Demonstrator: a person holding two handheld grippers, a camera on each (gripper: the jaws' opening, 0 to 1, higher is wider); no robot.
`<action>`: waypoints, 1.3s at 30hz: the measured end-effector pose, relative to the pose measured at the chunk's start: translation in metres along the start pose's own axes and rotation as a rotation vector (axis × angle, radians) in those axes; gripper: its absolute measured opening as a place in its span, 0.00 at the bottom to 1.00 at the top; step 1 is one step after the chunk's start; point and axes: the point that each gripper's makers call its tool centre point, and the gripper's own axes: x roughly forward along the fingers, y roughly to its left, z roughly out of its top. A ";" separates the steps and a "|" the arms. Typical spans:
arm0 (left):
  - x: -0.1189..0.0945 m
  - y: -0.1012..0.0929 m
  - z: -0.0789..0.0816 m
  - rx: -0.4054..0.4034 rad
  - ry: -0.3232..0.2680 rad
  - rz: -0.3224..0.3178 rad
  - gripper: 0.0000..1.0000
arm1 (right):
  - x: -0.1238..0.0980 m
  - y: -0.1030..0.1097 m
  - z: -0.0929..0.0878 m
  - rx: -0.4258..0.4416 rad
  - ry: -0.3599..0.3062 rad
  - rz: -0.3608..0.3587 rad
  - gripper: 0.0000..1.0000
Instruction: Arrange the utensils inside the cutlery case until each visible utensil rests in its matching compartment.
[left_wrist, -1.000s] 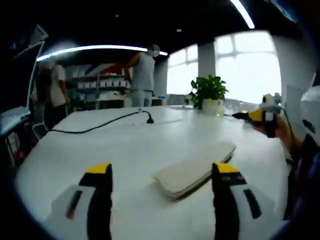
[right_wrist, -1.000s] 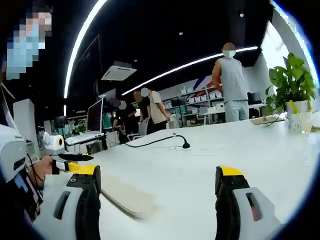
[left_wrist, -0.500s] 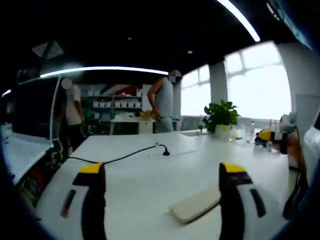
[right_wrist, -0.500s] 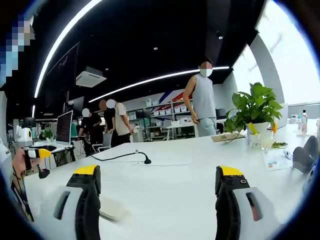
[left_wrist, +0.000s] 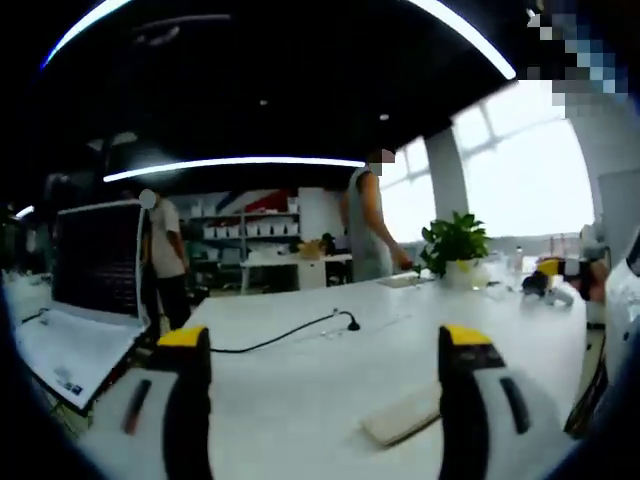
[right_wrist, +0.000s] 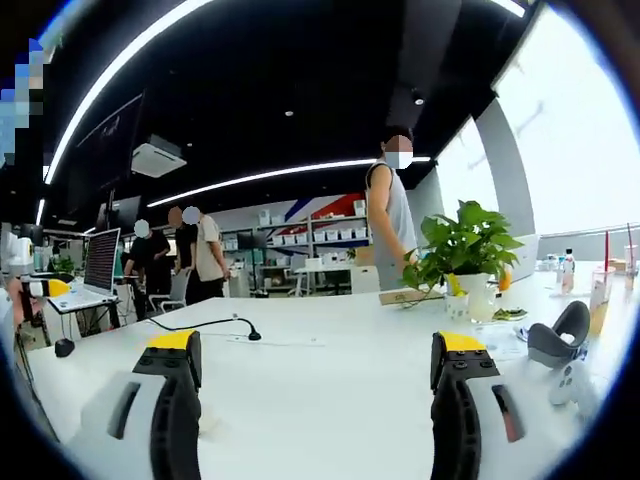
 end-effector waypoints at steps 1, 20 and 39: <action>-0.003 0.002 -0.001 0.001 0.002 0.008 1.00 | -0.004 -0.002 0.000 0.001 -0.003 -0.007 0.99; -0.031 0.018 -0.014 -0.027 0.019 0.066 1.00 | -0.022 0.005 0.001 0.004 -0.007 -0.002 0.99; -0.034 0.018 -0.019 -0.002 0.030 0.074 1.00 | -0.014 0.013 -0.016 0.034 0.029 0.031 0.99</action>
